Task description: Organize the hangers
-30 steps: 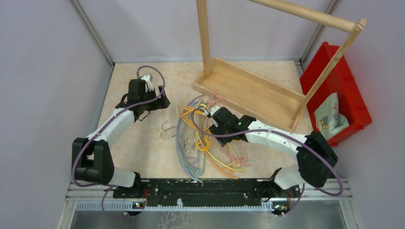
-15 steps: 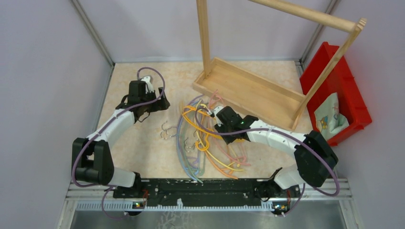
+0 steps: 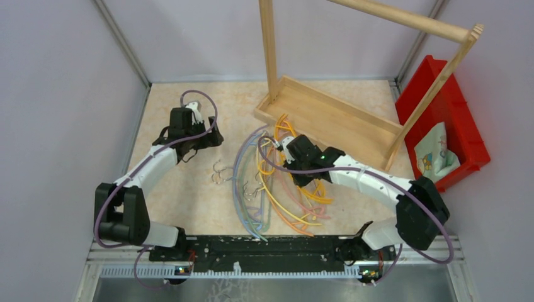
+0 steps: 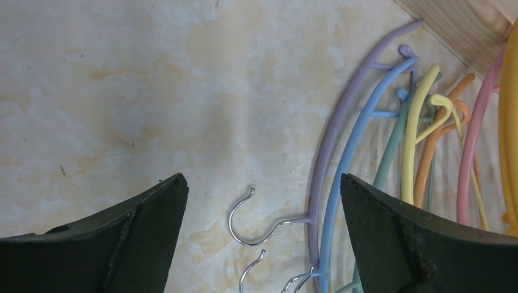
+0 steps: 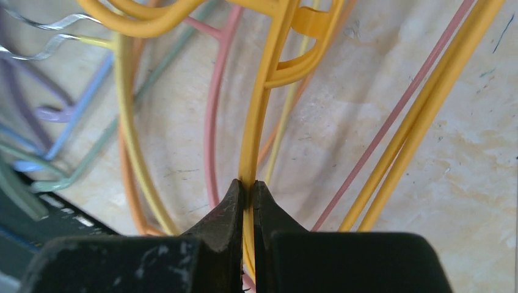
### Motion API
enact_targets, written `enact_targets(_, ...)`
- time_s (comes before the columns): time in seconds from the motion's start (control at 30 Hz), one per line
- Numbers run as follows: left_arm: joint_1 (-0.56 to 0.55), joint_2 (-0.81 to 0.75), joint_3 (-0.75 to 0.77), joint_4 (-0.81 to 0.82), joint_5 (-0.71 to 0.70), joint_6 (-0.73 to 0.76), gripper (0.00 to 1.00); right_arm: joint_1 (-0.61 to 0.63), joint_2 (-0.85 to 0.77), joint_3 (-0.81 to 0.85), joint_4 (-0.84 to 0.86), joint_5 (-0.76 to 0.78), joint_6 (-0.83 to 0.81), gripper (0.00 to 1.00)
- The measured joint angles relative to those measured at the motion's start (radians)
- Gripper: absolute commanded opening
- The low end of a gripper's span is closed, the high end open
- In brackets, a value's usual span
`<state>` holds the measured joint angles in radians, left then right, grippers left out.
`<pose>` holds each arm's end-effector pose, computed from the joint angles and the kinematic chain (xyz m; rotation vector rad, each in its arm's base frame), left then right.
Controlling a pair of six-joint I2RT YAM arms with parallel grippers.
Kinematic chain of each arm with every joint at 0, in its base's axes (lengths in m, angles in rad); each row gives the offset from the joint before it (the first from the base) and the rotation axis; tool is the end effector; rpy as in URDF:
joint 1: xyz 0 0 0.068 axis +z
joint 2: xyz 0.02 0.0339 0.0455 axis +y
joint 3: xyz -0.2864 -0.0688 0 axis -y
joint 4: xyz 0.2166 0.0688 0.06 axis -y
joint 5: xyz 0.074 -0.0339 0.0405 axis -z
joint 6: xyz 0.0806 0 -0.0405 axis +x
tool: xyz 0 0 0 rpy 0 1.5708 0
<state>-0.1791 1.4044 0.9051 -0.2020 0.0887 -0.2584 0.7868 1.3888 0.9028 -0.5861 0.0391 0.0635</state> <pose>0.3031 -0.0621 0.2454 -0.0436 2.2901 -0.3300 0.1870 0.1830 0.2113 -0.9295 2.4945 0.2322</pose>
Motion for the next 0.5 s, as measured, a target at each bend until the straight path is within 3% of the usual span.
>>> enact_targets(0.27,0.0,-0.005,-0.001,0.0,-0.011,0.0,1.0,-0.002,-0.09,0.224,-0.087,-0.185,0.066,0.0)
enact_targets(0.5,0.0,-0.005,-0.008,0.0,-0.011,0.0,1.0,-0.02,-0.098,0.208,-0.078,-0.317,0.098,0.01)
